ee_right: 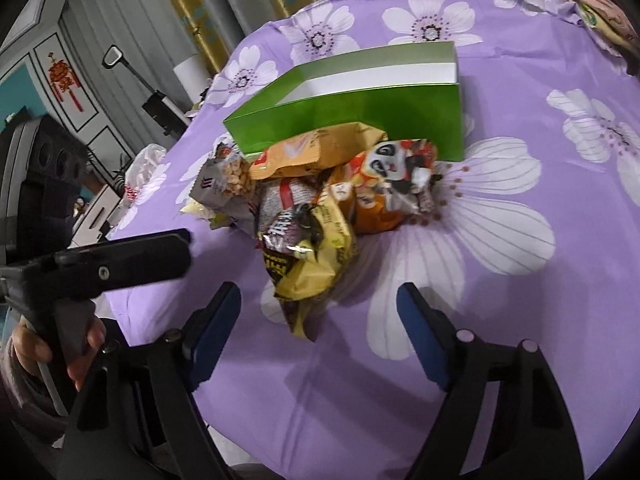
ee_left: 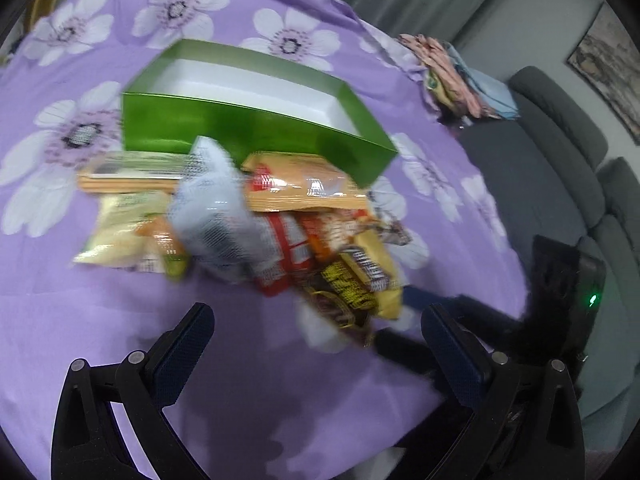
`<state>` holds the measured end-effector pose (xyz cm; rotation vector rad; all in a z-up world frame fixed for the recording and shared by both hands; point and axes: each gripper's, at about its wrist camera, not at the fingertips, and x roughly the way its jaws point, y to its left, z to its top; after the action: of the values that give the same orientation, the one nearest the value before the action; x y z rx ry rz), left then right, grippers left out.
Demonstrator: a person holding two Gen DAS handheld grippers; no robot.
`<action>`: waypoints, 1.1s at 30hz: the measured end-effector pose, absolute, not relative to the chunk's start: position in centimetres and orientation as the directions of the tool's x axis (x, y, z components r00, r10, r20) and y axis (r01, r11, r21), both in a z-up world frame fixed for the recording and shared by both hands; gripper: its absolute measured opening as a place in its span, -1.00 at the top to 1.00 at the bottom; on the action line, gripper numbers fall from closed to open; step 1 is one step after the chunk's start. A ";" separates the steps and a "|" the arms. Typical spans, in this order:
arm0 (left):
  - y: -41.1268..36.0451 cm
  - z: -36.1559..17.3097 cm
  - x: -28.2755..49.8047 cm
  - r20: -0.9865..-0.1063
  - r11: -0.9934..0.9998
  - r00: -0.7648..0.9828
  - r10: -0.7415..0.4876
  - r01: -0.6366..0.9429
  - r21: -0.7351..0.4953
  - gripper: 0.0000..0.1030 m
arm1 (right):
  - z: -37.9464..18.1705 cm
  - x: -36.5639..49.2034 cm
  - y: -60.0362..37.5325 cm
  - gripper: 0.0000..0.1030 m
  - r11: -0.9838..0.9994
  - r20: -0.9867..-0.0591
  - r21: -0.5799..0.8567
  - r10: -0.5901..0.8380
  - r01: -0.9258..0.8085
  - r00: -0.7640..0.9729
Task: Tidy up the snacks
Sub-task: 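Grasp the dark chocolate-wrapped snack from the pile with the left gripper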
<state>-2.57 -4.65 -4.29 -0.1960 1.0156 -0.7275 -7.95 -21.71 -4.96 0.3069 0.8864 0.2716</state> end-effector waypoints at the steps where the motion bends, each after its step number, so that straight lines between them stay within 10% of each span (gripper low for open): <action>1: -5.1 -4.3 -2.5 -0.705 0.758 0.329 -0.628 0.463 -0.459 -1.00 | -5.1 -7.8 -21.5 -0.50 0.919 -0.711 0.378 0.366 -0.114 0.601; 12: -8.6 -5.4 -1.7 -0.717 0.713 0.258 -0.648 0.536 -0.452 -0.33 | -5.9 -6.7 -20.7 0.00 0.893 -0.691 0.429 0.421 -0.136 0.588; 33: -9.0 -4.6 -2.1 -0.699 0.701 0.287 -0.655 0.577 -0.420 -0.02 | -5.9 -8.3 -22.3 0.59 0.851 -0.602 0.505 0.465 -0.142 0.649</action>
<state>-2.13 -8.96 -4.58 -0.0916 0.9791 -0.8246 -8.28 -22.28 -5.94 0.4408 0.7951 0.3575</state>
